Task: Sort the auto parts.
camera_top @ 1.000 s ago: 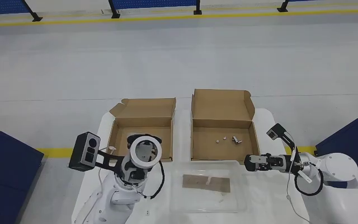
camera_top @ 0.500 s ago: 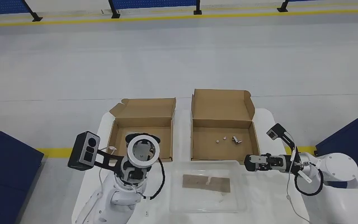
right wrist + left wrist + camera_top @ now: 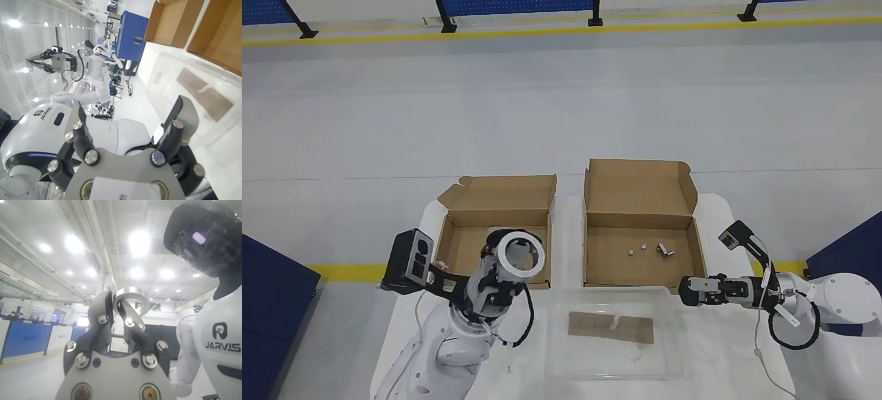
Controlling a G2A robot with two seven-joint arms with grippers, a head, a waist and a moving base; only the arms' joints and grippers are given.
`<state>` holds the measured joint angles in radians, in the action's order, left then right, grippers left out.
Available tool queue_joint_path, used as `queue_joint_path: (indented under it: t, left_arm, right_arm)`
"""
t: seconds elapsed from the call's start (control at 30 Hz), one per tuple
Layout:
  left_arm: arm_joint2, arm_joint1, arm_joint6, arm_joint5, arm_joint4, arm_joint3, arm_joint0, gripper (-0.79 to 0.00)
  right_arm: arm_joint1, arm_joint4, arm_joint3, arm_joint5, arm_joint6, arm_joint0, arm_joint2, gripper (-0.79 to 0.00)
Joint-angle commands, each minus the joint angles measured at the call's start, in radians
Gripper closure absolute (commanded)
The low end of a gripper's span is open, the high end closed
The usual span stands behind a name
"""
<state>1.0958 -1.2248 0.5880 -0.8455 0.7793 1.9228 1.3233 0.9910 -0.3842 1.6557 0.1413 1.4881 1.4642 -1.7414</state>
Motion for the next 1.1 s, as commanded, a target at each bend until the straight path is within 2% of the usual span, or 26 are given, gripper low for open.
queue_joint_path:
  t: [0.0,0.33,0.63,0.77,0.93,1.07]
  left_arm:
    - [0.014,0.003,-0.023,-0.014,-0.012,-0.023,0.015,0.0]
    - [0.087,0.017,-0.14,-0.065,0.004,-0.118,0.081,0.0]
    - [0.097,0.019,-0.153,-0.076,0.013,-0.123,0.089,0.0]
    - [0.102,0.024,-0.311,0.025,0.024,-0.131,0.093,0.0]
    - [0.129,0.033,-0.561,0.187,-0.055,-0.12,0.085,0.0]
    - [0.163,0.037,-0.665,0.322,-0.113,-0.104,0.094,0.0]
  right_arm:
    - [0.0,0.0,0.0,0.0,0.0,0.0,0.0,-0.785]
    - [0.0,0.0,0.0,0.0,0.0,0.0,0.0,-0.785]
    - [0.0,0.0,0.0,0.0,0.0,0.0,0.0,-0.785]
    - [0.0,0.0,0.0,0.0,0.0,0.0,0.0,-0.785]
    - [0.0,0.0,0.0,0.0,0.0,0.0,0.0,-0.785]
    - [0.0,0.0,0.0,0.0,0.0,0.0,0.0,-0.785]
